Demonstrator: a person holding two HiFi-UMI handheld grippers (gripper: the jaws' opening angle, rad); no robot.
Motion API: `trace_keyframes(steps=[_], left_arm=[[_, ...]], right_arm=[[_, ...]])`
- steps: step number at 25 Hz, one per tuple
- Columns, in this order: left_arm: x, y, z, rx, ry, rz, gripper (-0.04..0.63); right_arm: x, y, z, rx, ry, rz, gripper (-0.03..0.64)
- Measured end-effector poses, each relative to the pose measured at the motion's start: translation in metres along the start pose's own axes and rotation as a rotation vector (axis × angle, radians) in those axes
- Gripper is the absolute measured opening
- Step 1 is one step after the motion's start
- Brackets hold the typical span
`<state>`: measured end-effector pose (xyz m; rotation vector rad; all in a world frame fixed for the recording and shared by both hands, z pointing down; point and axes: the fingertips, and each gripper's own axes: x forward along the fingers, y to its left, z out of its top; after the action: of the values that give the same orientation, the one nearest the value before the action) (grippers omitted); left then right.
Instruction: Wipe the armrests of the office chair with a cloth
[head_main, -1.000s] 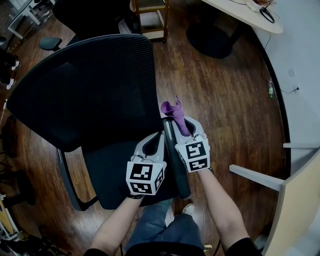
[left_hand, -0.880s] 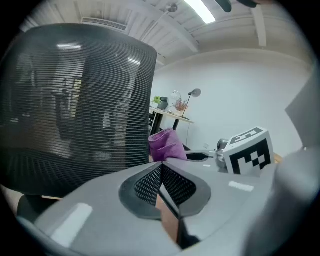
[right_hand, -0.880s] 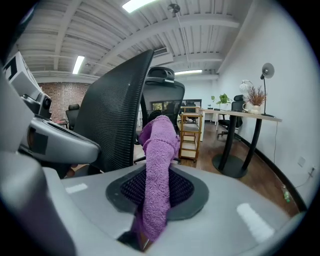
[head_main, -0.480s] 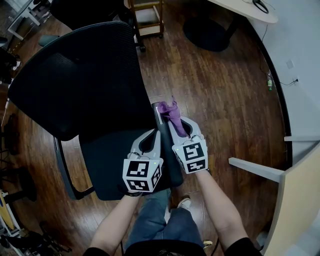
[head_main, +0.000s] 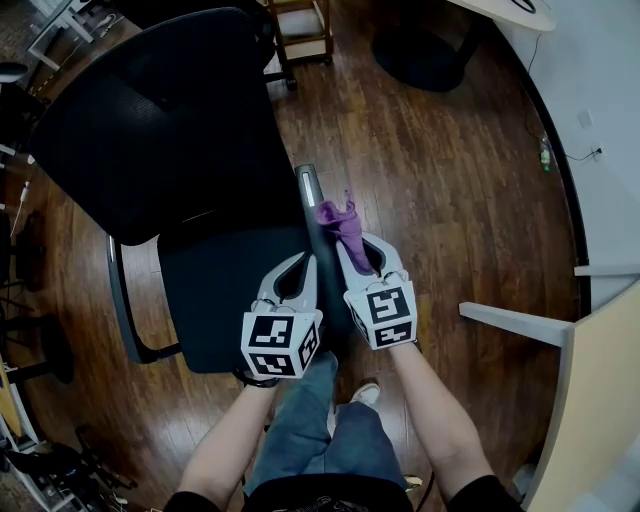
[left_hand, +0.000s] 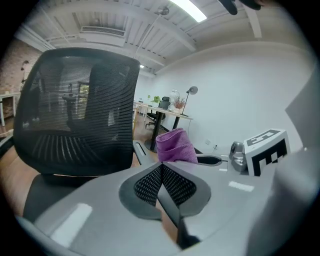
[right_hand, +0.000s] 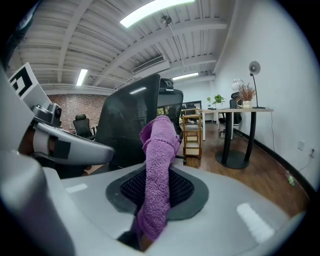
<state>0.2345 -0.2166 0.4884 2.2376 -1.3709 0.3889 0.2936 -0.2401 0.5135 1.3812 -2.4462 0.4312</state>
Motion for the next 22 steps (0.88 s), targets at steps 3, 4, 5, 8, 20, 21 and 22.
trace_keyframes(steps=[3, 4, 5, 8, 20, 21, 22], left_arm=[[-0.013, -0.015, -0.012, 0.004, 0.0, 0.006, 0.005], [-0.017, -0.019, -0.016, 0.006, 0.0, 0.007, 0.004], [-0.021, -0.024, -0.021, 0.008, 0.0, 0.009, 0.005], [-0.033, -0.037, -0.035, 0.018, 0.004, 0.014, 0.005], [-0.073, -0.077, -0.091, 0.037, 0.022, 0.033, 0.005], [-0.076, -0.079, -0.095, 0.037, 0.024, 0.035, 0.005], [-0.078, -0.08, -0.099, 0.037, 0.025, 0.037, 0.005]], right_arm=[[-0.023, 0.009, -0.011, 0.007, -0.006, 0.008, 0.074], [-0.03, 0.011, -0.015, 0.01, -0.009, 0.01, 0.074], [-0.037, 0.013, -0.018, 0.014, -0.013, 0.012, 0.074], [-0.059, 0.019, -0.031, 0.033, -0.026, 0.016, 0.072], [-0.121, 0.048, -0.083, 0.103, -0.055, 0.042, 0.074], [-0.124, 0.049, -0.087, 0.109, -0.056, 0.041, 0.074], [-0.127, 0.051, -0.091, 0.113, -0.057, 0.041, 0.074]])
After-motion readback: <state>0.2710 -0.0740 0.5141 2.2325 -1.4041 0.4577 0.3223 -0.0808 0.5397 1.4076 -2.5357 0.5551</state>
